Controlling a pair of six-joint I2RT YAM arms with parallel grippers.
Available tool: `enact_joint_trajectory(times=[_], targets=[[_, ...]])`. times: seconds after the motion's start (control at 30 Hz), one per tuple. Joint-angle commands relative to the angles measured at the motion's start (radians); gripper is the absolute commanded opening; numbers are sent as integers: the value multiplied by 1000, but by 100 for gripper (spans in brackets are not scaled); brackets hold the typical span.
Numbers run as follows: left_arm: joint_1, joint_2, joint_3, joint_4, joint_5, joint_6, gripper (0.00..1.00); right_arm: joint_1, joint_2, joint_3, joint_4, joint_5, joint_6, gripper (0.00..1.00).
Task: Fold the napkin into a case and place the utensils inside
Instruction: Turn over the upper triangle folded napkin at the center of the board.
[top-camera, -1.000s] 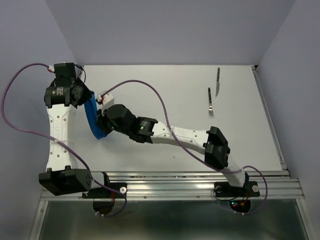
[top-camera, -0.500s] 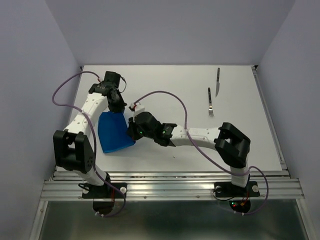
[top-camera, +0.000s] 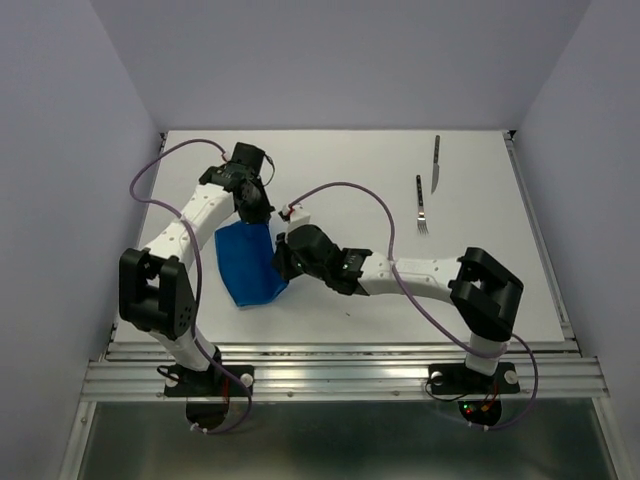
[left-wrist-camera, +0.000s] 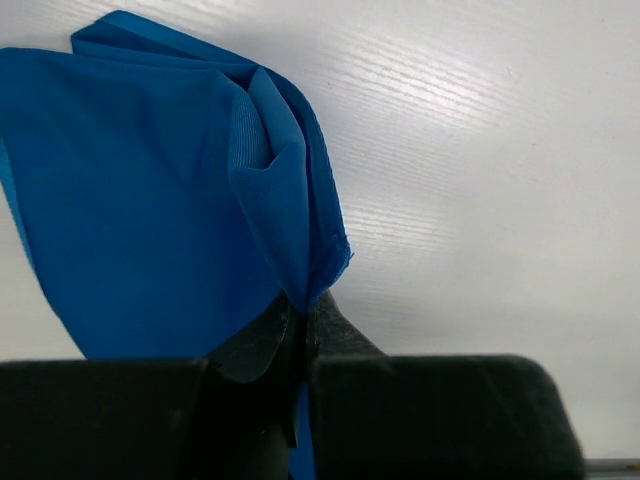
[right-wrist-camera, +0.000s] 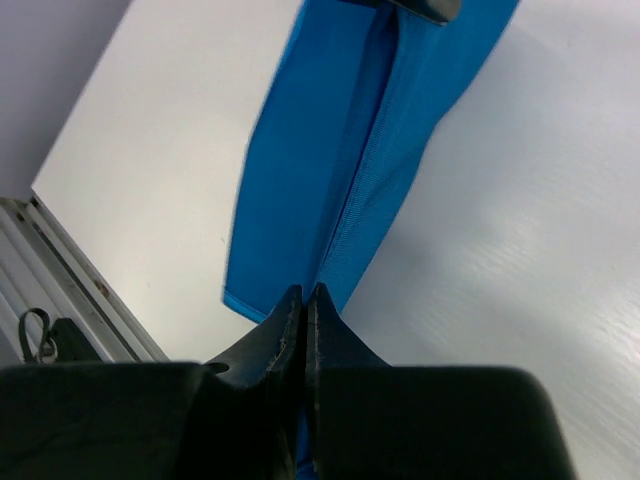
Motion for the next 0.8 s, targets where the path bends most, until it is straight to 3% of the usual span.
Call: enact_joint_trajectory(times=[0.0,0.27,0.43,0.6,0.77], targets=[[80,-97,123,169,-167,62,0,77,46,125,-88,-152,-40,1],[379,-255,197,88,-153,131,0,180,222,490,-179,-259,-98,1],[399,-295,332,-8,-315,163,0,254,334,723,-220,-345,-135,1],[398,-289,389,-5,-334,166,0,254,322,708,-167,-405,-109,1],[327,-257,280,60,-299,134,0,211,268,554,-81,-399,-43,1]])
